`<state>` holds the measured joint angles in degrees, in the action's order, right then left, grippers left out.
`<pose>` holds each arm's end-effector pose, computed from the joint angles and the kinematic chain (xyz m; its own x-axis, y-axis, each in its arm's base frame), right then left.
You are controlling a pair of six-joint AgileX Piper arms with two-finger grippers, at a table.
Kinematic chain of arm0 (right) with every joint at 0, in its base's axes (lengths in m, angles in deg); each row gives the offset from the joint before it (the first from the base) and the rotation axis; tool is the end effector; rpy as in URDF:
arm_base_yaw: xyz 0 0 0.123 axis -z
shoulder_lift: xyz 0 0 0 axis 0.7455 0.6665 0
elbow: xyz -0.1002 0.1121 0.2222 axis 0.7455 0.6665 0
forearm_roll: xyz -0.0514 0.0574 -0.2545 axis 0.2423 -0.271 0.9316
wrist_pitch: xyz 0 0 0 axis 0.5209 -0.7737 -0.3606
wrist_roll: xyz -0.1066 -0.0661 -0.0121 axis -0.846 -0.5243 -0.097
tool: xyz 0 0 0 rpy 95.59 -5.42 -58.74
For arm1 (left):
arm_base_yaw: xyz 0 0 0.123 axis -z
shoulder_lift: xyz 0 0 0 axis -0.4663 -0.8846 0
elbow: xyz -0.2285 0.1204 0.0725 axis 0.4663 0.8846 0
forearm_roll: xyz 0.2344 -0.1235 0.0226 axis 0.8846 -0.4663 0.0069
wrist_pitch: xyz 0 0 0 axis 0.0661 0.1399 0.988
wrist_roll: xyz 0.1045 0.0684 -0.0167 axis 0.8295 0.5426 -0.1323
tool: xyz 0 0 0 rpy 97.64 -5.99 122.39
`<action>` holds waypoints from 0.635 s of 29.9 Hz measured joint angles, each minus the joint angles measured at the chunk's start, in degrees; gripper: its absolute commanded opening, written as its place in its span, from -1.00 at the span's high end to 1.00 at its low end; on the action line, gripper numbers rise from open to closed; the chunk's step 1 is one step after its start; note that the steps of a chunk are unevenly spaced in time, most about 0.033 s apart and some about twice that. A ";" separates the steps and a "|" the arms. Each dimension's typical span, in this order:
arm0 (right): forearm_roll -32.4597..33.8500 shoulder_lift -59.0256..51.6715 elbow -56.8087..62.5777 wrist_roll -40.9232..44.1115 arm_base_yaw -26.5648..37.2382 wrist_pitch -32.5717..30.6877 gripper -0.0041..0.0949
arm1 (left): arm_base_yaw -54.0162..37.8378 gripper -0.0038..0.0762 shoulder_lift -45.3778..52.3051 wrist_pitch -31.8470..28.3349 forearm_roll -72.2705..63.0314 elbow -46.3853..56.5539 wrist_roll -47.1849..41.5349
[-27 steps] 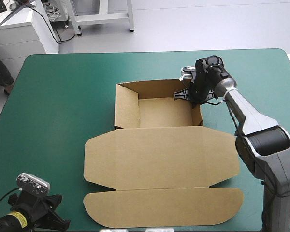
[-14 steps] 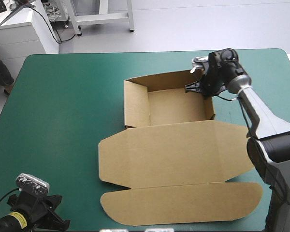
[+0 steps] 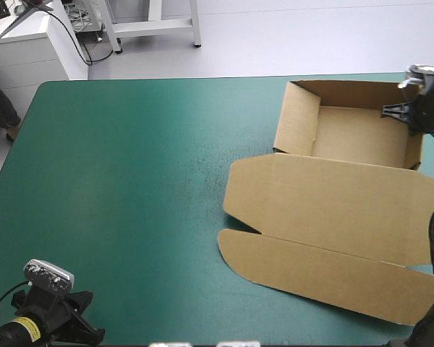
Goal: Fold the box
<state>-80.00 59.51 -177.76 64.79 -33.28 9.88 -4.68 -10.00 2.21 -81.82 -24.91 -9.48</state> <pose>0.4143 -0.1162 0.3044 -0.8681 0.2424 -0.4332 0.2851 0.9578 -0.0353 0.0844 -0.0376 0.2353 -0.6797 0.3070 -0.6662 0.4099 0.9121 0.0021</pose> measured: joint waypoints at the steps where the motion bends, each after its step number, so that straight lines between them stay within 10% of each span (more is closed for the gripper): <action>1: -0.84 0.00 0.24 -0.15 2.33 0.00 0.93 | 0.00 0.92 0.00 0.00 0.00 0.00 0.00; 19: -3.66 0.92 0.81 -0.98 18.92 0.00 0.83 | 0.00 0.92 0.00 0.00 0.00 0.00 0.00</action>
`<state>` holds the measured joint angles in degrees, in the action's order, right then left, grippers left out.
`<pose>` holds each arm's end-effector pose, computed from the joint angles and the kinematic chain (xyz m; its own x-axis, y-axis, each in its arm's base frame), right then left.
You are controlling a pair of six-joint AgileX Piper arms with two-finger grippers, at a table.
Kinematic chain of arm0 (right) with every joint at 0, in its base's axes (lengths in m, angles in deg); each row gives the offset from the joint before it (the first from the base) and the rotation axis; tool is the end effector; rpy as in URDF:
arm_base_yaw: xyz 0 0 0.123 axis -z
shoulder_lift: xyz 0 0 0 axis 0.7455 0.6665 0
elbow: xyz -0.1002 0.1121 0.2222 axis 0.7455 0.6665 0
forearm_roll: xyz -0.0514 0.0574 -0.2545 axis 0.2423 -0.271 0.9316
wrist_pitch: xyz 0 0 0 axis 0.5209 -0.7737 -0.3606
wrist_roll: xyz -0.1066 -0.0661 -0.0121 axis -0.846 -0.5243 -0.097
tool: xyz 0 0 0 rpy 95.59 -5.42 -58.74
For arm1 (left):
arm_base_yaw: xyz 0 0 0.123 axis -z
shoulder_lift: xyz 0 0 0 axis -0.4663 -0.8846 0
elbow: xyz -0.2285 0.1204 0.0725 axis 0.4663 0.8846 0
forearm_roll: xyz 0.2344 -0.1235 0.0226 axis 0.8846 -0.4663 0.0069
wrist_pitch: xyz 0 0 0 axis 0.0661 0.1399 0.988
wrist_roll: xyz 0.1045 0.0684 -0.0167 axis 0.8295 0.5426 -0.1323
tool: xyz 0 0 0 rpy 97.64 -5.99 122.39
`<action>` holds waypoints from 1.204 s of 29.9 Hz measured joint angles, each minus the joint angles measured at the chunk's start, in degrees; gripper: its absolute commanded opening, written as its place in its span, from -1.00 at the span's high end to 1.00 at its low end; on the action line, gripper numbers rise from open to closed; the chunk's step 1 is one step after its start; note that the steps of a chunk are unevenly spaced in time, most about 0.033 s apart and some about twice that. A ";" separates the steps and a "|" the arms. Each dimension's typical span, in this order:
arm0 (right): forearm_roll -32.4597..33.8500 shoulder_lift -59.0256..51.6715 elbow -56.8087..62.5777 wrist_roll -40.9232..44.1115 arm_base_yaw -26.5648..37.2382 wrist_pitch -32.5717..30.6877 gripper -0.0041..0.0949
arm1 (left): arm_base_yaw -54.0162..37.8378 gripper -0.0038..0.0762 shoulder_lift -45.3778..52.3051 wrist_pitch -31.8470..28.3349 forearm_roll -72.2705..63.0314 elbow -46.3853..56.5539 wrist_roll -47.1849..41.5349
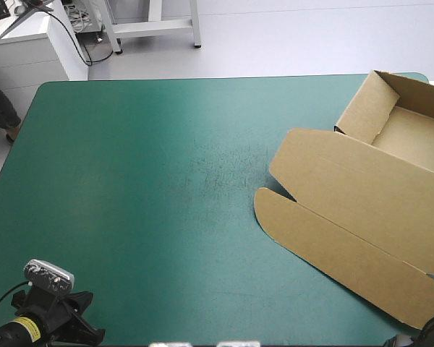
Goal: Fold the box
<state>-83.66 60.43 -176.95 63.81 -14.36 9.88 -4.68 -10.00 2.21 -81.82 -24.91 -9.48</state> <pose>0.3600 -0.2390 0.2929 -0.7515 0.5209 -0.4049 0.5620 0.8269 0.0206 0.0844 -0.0376 0.2353 -0.6797 0.3070 -0.6662 0.4099 0.9121 0.0021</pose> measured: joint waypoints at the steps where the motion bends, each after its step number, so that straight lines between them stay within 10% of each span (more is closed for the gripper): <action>1: 0.28 0.00 0.12 0.00 0.00 0.00 0.75 | 0.00 0.92 0.00 0.00 0.05 0.00 -0.04; 7: 0.59 -0.07 0.10 3.46 0.00 0.00 0.15 | 0.00 0.92 0.00 0.00 0.05 0.00 -0.04; 15: -1.15 -2.94 0.18 -0.49 0.00 0.00 0.14 | 0.00 0.92 0.04 0.00 -0.01 0.00 -0.07; 24: -18.44 -13.48 0.18 -6.47 -1.68 -0.05 0.95 | 0.00 0.92 0.04 -0.10 0.00 0.26 -0.24; 36: -14.78 -35.48 0.71 -6.47 -20.80 -0.14 0.92 | 0.00 0.92 0.04 -0.23 -0.23 0.25 -0.24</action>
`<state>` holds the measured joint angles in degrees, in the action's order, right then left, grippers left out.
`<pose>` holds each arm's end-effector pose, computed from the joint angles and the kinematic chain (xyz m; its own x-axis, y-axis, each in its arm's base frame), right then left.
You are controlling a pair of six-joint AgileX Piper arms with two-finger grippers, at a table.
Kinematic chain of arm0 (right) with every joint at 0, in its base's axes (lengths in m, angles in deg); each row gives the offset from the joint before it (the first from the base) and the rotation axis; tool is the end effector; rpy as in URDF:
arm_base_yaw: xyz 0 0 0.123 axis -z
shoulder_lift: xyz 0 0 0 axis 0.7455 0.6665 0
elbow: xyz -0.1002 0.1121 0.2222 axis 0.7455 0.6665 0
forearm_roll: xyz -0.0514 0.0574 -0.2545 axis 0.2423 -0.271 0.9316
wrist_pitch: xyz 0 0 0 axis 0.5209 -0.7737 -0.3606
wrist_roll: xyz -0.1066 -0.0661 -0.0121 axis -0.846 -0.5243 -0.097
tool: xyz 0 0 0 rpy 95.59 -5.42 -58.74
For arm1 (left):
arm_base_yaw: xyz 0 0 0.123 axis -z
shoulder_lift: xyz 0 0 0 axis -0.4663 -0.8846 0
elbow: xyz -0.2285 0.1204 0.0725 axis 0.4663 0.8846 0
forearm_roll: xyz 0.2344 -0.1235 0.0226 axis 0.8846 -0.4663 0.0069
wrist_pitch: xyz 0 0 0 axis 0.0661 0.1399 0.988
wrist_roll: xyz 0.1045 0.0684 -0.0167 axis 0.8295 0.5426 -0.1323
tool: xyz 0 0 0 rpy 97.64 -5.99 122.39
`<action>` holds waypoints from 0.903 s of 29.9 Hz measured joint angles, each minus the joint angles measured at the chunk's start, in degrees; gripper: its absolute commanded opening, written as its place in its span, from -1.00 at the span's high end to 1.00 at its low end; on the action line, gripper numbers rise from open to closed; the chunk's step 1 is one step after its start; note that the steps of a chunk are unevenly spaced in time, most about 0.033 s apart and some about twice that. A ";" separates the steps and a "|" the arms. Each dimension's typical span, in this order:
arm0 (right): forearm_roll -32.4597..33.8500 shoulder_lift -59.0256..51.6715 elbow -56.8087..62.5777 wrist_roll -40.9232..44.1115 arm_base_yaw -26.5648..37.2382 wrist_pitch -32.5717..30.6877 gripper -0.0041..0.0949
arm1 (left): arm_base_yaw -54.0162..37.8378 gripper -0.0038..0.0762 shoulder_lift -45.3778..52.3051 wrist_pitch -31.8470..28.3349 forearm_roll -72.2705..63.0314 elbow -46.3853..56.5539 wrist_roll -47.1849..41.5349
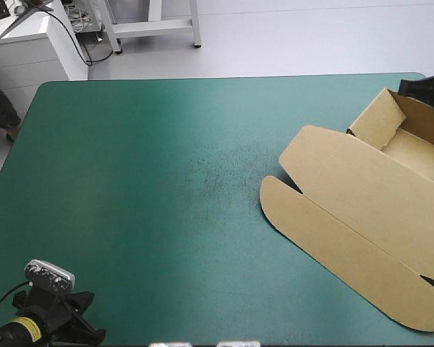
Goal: Fold the box
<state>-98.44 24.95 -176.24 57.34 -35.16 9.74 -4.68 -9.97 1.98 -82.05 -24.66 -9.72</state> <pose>0.2526 -0.0252 0.5116 -0.4988 0.1009 -0.8608 -0.0048 0.9929 0.1192 0.0845 -0.0381 0.2342 -0.6820 0.3014 -0.6664 0.4080 0.9130 -0.0046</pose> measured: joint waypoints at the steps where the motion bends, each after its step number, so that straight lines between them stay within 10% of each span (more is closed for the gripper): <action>1: 0.93 -1.41 0.75 0.05 -2.13 0.00 0.92 | 0.00 0.92 0.00 0.00 -0.06 0.00 0.00; 27: 0.72 -46.19 65.70 -9.29 -9.53 9.38 0.93 | 0.00 0.92 0.00 -0.36 -0.51 0.00 -0.04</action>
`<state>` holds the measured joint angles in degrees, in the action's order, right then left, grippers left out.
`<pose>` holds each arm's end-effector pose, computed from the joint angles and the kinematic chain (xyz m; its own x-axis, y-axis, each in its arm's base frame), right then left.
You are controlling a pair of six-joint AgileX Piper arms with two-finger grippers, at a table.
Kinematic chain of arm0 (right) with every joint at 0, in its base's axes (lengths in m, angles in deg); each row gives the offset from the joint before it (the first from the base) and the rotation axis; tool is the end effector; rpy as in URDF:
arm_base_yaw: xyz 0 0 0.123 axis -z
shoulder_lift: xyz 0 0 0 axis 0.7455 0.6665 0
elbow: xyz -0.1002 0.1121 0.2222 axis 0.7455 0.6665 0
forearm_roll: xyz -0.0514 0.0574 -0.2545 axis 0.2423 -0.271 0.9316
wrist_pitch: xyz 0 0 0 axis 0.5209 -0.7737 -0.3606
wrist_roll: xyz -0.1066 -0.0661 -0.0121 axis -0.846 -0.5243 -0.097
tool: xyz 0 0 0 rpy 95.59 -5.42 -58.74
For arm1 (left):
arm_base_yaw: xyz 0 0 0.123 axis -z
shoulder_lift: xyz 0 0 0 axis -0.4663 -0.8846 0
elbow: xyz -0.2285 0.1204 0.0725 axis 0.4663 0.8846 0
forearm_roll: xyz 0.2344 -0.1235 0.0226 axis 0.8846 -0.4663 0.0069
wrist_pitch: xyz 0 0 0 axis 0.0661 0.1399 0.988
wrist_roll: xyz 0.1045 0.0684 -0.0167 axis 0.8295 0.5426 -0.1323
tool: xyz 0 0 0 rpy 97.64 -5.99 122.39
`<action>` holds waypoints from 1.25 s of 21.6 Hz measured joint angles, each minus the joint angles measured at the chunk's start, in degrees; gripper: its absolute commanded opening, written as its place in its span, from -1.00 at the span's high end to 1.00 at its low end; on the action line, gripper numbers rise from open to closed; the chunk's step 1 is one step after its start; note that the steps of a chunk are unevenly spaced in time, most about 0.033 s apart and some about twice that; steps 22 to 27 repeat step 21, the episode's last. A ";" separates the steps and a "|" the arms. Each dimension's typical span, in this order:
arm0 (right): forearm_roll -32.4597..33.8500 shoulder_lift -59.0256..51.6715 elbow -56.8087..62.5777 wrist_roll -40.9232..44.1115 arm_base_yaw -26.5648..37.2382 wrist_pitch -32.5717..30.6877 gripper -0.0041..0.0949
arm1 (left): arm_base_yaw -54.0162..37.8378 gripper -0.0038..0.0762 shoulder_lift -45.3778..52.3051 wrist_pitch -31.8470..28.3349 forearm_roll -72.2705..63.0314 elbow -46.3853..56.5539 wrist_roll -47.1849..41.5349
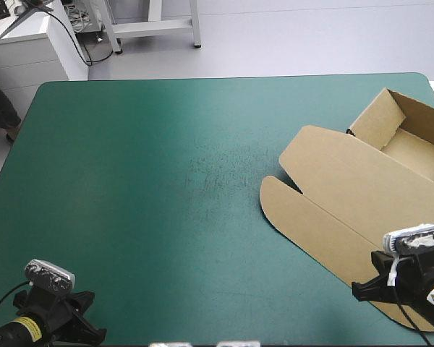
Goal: Fold the box
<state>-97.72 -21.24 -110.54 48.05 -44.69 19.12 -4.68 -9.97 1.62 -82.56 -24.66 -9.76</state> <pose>0.1148 0.0219 0.3076 -0.6293 -0.0986 -0.7709 -0.2043 0.9780 0.0416 0.0846 -0.0392 0.2347 -0.6800 0.2953 -0.6711 0.4095 0.9122 -0.0136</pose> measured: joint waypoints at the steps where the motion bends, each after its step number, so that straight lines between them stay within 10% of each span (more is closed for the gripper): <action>1: 0.00 -0.90 1.41 -0.15 0.00 0.41 0.93 | 0.00 0.92 0.00 -0.06 -0.12 0.00 0.00; 27: -5.82 -6.65 13.82 -5.27 0.00 9.18 0.93 | 0.00 0.92 0.00 -8.69 -1.80 -0.77 3.22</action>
